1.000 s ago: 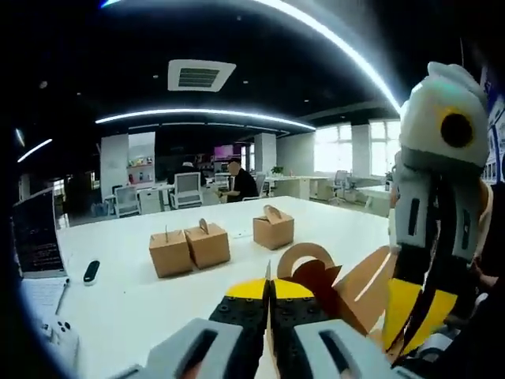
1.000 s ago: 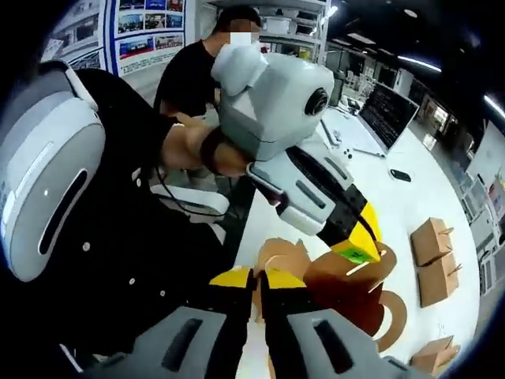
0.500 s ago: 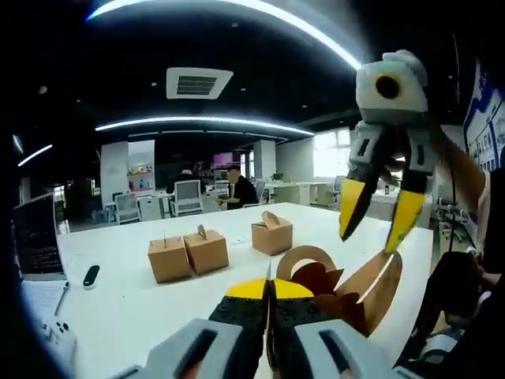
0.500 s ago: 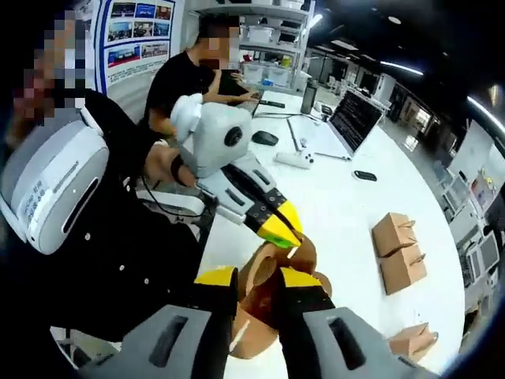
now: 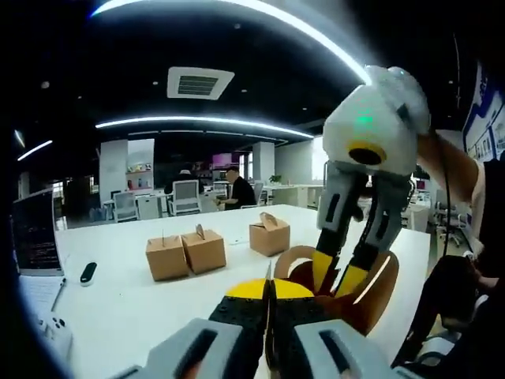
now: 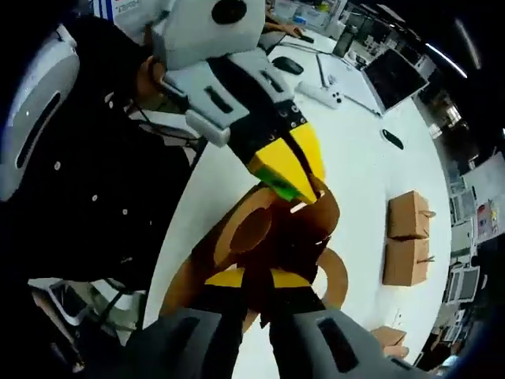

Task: Pick up one paper box from the group, open the paper box, and remove the item inside

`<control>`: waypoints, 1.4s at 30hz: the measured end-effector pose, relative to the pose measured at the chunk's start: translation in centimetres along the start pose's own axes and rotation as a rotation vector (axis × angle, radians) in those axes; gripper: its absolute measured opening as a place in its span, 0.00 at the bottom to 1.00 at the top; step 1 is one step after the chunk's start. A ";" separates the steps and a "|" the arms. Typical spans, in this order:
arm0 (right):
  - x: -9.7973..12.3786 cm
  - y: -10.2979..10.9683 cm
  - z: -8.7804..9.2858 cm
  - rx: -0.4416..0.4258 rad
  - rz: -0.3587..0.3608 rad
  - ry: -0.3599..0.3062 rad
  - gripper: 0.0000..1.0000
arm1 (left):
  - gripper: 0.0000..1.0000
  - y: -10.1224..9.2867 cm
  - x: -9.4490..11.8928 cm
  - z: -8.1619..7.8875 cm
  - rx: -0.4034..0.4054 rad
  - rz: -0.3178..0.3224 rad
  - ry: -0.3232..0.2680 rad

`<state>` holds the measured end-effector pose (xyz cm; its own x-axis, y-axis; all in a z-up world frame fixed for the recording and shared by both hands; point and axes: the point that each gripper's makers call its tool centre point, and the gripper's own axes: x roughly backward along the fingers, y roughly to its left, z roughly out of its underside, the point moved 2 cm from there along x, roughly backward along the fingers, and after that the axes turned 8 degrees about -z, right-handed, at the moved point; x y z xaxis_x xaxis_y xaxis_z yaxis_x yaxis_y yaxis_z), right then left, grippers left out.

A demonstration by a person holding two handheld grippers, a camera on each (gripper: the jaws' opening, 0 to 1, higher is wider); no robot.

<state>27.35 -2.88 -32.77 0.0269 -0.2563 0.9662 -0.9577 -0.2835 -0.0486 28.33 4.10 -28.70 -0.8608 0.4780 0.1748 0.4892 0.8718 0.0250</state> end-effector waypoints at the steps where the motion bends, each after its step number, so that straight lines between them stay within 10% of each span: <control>1: -0.4 0.0 0.0 -0.006 -0.005 0.002 0.12 | 0.04 0.0 0.0 0.0 0.000 0.001 0.000; 13: -3.4 0.8 -0.7 0.043 -0.080 0.004 0.42 | 0.04 -0.1 0.2 0.0 0.016 0.006 -0.008; 42: -2.4 -1.7 0.8 -0.193 -0.102 -0.035 0.20 | 0.08 0.3 1.0 -0.4 0.143 0.079 -0.034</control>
<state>29.16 -2.54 -35.24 0.1328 -0.2688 0.9540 -0.9865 -0.1285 0.1012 27.70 4.80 -28.09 -0.8257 0.5471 0.1375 0.5329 0.8364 -0.1279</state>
